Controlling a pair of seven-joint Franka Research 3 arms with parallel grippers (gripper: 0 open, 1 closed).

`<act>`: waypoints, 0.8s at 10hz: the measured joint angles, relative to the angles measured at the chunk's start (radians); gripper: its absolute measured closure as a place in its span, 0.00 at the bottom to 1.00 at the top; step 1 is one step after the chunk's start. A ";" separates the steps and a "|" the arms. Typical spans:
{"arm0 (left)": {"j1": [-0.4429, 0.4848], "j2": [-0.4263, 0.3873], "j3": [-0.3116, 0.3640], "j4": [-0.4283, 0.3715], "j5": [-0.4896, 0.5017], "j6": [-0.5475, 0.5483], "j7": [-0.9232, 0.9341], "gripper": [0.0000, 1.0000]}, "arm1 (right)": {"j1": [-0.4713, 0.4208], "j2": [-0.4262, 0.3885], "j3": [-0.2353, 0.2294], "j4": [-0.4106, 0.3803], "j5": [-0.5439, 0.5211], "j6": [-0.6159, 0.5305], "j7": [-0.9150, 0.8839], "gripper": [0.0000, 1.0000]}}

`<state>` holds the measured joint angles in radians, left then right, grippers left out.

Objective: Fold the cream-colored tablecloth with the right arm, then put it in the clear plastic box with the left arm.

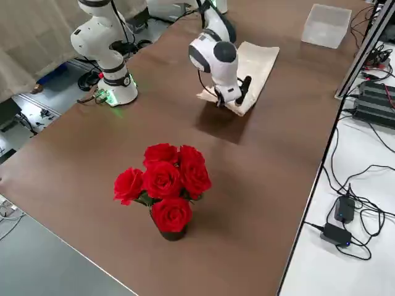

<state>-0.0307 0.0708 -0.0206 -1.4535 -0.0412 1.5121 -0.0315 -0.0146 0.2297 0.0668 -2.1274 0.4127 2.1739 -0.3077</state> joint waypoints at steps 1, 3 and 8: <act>0.000 0.000 0.000 0.000 0.000 0.000 0.000 0.00 | 0.002 -0.039 0.029 0.000 -0.009 -0.030 0.062 0.96; -0.001 0.000 -0.001 0.000 0.000 0.000 0.000 0.00 | 0.006 -0.106 0.113 0.011 -0.054 -0.086 0.232 0.96; -0.002 0.000 -0.001 0.000 0.000 0.000 0.000 0.00 | 0.011 -0.178 0.273 0.167 -0.113 -0.299 0.549 0.96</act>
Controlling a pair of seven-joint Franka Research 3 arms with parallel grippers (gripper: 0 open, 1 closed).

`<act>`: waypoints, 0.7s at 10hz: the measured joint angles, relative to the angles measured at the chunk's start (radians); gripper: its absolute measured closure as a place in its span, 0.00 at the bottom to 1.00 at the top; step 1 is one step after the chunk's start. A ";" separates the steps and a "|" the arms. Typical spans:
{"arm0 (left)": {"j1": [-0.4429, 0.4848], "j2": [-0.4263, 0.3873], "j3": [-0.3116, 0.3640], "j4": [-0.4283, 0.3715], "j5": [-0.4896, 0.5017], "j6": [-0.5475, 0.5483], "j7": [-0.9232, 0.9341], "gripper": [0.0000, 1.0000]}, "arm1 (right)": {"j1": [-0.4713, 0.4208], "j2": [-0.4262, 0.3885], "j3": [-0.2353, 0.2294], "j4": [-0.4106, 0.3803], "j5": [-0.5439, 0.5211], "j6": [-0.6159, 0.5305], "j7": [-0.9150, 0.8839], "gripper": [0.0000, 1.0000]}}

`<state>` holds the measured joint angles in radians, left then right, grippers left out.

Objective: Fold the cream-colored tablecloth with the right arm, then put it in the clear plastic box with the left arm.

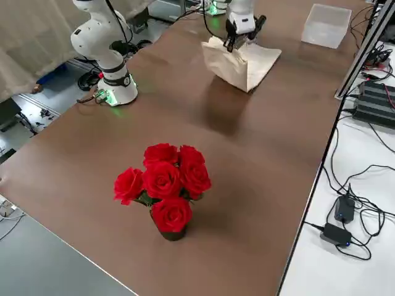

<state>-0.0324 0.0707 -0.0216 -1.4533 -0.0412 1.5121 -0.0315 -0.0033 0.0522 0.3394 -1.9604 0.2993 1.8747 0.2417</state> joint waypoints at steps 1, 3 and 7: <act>0.000 0.000 0.000 0.000 0.000 0.000 0.000 0.00 | 0.000 0.000 0.018 0.014 -0.002 -0.004 0.024 0.96; 0.000 0.000 0.000 0.000 0.000 0.000 0.000 0.00 | 0.001 0.002 0.061 0.036 -0.011 -0.003 0.088 0.96; 0.001 0.000 0.001 0.000 0.000 0.000 0.000 0.00 | 0.006 0.017 0.172 0.107 -0.022 0.029 0.286 0.96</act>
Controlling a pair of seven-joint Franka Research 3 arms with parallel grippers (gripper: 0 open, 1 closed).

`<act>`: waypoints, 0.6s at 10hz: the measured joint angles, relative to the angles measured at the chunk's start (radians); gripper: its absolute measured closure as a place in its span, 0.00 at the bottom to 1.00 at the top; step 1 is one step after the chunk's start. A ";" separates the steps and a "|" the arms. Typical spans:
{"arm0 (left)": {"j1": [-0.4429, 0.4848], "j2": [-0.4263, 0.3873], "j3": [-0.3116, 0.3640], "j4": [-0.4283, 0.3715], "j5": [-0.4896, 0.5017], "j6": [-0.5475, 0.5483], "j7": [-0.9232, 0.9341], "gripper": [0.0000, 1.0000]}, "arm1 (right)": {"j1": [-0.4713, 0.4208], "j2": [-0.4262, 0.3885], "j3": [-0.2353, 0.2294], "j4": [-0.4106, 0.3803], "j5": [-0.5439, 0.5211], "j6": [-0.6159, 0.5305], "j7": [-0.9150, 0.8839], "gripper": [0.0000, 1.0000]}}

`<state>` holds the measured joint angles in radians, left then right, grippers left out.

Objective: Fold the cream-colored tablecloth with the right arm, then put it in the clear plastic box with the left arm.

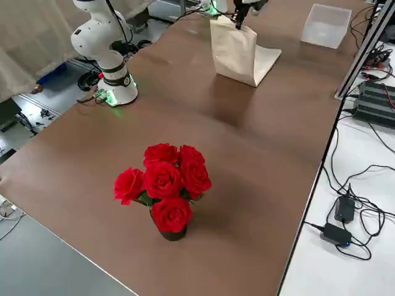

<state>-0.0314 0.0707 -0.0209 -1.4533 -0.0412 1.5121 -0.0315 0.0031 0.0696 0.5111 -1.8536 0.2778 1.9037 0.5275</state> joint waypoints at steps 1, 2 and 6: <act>0.001 0.000 0.000 0.000 0.000 0.000 0.000 0.00 | 0.002 0.014 0.026 0.003 0.000 0.034 0.040 0.96; 0.001 0.000 0.000 0.000 0.000 0.000 0.000 0.00 | 0.004 0.034 0.051 0.004 -0.001 0.075 0.079 0.96; 0.002 0.001 0.000 0.000 0.000 0.000 0.000 0.00 | 0.017 0.129 0.122 0.012 -0.007 0.241 0.185 0.96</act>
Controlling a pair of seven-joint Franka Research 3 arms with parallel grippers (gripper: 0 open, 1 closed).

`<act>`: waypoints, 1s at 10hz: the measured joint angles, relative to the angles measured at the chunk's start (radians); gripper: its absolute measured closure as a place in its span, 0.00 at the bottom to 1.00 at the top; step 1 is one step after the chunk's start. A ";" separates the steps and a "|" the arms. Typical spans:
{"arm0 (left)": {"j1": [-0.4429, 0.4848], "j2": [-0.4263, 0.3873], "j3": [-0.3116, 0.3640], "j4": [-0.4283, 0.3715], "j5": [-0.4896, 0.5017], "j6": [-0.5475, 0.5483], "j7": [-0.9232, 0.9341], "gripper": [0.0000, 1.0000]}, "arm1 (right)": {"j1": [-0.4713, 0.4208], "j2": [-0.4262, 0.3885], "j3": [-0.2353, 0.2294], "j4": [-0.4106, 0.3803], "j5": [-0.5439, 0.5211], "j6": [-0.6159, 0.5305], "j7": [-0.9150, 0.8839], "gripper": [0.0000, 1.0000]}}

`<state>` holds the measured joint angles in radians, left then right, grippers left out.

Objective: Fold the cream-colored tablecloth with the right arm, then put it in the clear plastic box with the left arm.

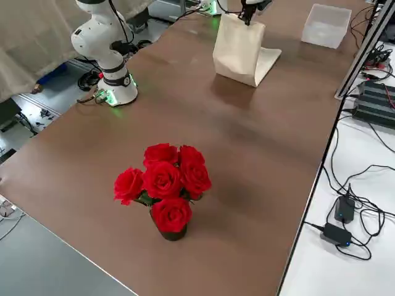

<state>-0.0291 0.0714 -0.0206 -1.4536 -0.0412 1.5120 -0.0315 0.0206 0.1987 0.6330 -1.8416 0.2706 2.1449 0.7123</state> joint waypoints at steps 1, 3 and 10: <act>0.000 0.000 0.000 0.000 0.000 0.000 0.000 0.00 | 0.007 0.029 0.015 0.020 -0.022 0.019 0.039 0.96; 0.000 0.001 0.000 0.000 0.000 0.000 0.000 0.00 | 0.018 0.090 0.054 0.075 -0.076 0.047 0.121 0.96; 0.001 0.002 0.000 0.000 0.000 0.000 0.000 0.00 | 0.160 0.246 0.079 0.123 -0.148 0.301 0.270 0.96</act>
<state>-0.0281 0.0736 -0.0204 -1.4537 -0.0412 1.5120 -0.0314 0.1805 0.4448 0.7120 -1.7189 0.1225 2.4462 0.9820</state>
